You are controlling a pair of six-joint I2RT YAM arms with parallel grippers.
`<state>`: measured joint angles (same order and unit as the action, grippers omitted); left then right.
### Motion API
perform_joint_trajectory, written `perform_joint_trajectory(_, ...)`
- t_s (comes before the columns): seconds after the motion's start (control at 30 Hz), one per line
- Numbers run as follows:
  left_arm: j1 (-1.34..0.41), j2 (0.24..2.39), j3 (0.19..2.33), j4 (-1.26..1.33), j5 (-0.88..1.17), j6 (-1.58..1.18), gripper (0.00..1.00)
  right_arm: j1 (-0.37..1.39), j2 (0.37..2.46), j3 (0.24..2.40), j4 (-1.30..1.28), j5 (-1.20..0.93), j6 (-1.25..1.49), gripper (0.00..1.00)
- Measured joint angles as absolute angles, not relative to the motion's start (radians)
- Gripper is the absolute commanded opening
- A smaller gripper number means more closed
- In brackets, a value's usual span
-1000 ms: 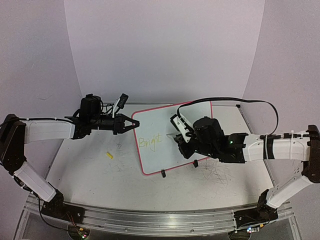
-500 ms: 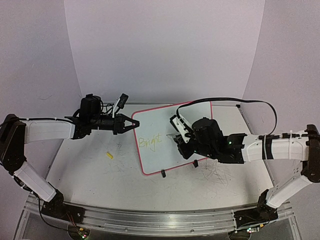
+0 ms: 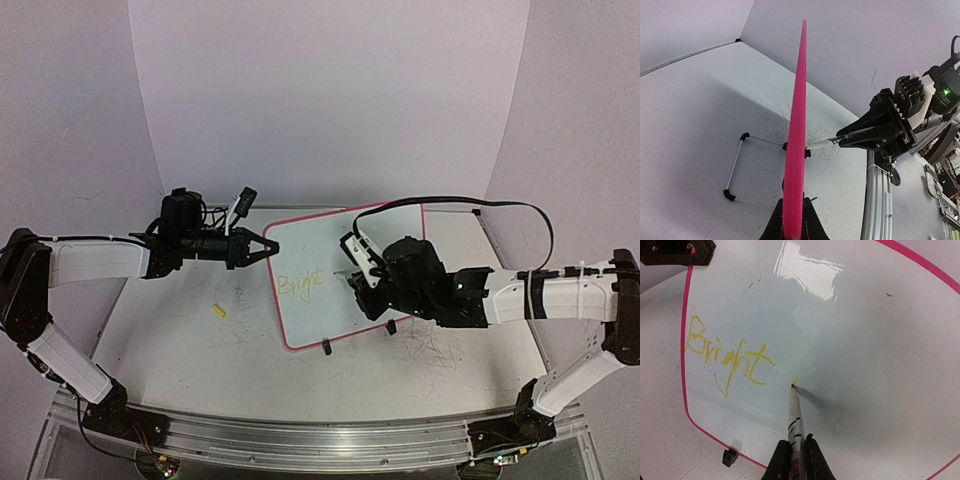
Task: Write a sentence on the whiteboard
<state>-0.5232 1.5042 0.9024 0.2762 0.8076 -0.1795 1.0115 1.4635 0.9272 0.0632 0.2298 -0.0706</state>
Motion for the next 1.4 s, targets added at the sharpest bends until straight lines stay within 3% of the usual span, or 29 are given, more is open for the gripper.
perform_joint_trajectory(1.4,-0.528,1.501,0.902,0.268,0.792,-0.180,0.00,1.029,1.477,0.914,0.091,0.283,-0.052,0.00)
